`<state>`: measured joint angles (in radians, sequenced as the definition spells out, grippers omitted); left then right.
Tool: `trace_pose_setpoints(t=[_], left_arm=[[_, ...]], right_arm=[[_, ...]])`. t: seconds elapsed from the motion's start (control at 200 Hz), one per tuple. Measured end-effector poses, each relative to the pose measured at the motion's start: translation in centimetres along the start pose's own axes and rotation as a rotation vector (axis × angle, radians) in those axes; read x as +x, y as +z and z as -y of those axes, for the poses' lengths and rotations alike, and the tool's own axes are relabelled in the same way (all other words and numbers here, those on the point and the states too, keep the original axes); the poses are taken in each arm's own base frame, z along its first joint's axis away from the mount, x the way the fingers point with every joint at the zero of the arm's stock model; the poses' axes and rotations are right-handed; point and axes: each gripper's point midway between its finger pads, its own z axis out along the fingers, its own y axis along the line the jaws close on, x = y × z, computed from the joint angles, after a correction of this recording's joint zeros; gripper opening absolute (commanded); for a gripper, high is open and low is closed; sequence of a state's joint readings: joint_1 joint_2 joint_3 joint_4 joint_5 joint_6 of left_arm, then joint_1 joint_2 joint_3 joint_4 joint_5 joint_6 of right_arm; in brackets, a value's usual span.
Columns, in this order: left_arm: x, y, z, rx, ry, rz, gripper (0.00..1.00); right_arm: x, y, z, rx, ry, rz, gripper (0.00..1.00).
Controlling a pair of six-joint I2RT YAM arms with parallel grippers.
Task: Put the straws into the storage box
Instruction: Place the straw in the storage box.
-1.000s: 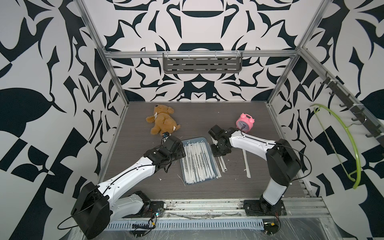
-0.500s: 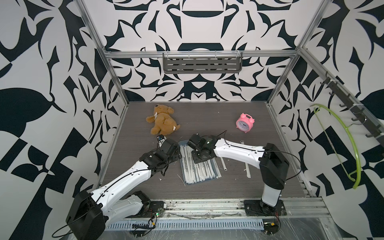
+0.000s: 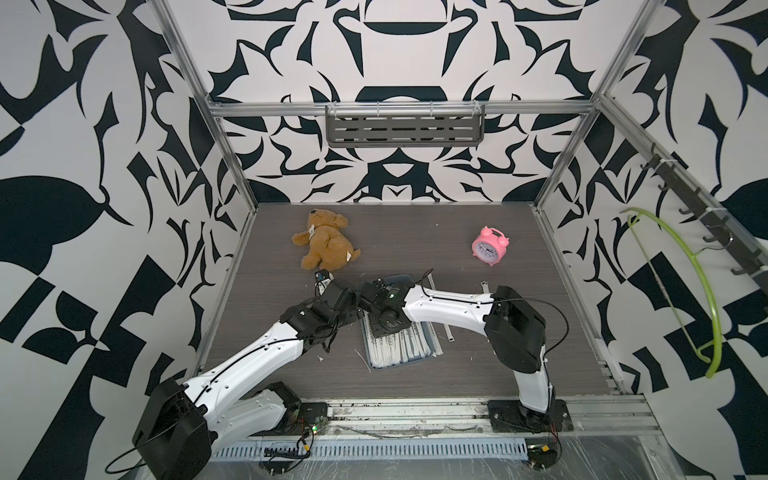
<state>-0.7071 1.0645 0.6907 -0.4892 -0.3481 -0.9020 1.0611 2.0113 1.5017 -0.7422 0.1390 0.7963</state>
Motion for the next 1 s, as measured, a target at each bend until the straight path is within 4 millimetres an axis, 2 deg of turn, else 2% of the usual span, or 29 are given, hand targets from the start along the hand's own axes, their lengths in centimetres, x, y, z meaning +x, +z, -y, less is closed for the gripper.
trace_pose_setpoints(t=[0.24,0.565,0.845,1.0], left_arm=[[0.2,-0.1,-0.5,-0.003,0.002,0.007,0.84],[0.5,0.3,-0.7,-0.019,0.018,-0.007,0.84],[0.5,0.3,-0.7,-0.019,0.017,-0.006,0.84],[0.5,0.3,-0.7,-0.018,0.019,-0.006,0.84]], right_arm=[[-0.2,-0.3,0.2,0.011,0.018,0.002,0.06],[0.4,0.7,2.5,0.062,0.036,-0.034,0.08],[0.1,0.8,2.8,0.066,0.03,-0.032,0.25],[0.3,0.8,2.9,0.071,0.013,-0.038,0.3]])
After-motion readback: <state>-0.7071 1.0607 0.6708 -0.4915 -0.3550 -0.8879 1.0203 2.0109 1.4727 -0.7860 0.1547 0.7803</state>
